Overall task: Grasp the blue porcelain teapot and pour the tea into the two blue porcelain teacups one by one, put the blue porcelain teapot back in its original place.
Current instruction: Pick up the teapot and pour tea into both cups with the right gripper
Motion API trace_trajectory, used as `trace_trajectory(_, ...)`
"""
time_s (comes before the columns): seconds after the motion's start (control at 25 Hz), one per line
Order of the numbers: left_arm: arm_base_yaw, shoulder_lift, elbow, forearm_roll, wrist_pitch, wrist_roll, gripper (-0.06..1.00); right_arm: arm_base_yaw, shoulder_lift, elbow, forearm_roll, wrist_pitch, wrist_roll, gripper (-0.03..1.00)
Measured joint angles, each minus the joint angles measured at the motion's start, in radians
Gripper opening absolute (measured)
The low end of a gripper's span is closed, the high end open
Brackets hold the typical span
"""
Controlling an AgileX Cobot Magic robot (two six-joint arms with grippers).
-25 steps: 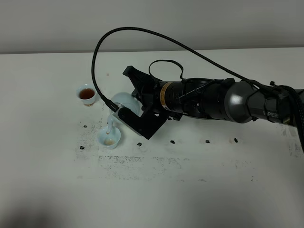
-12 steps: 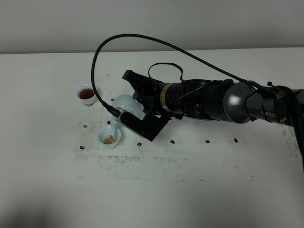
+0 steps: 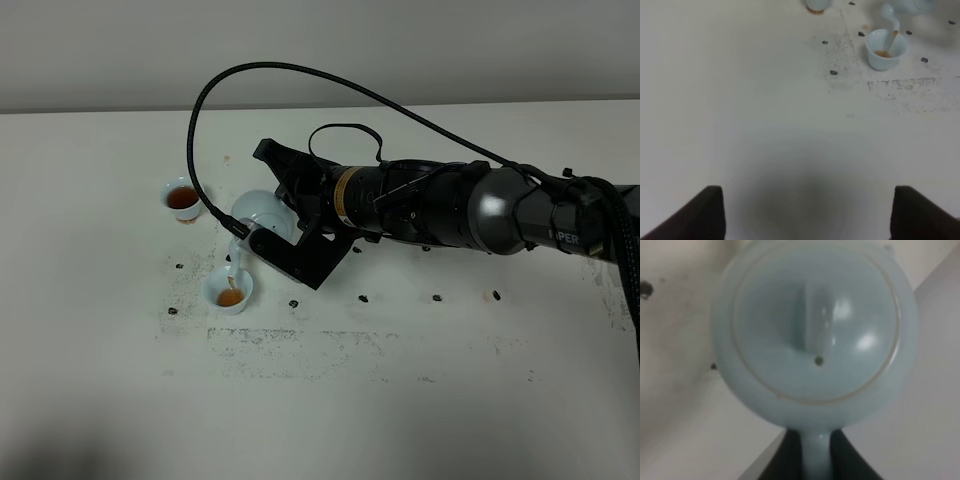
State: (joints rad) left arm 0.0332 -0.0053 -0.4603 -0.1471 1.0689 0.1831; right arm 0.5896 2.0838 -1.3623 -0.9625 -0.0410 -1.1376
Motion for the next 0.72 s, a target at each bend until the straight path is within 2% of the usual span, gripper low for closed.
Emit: trace_trajectory(0.72,0.000,0.000,0.000,0.000,0.000,0.001,0.65,0.000,0.000,0.000,-0.002,0.001,-0.047,0.04)
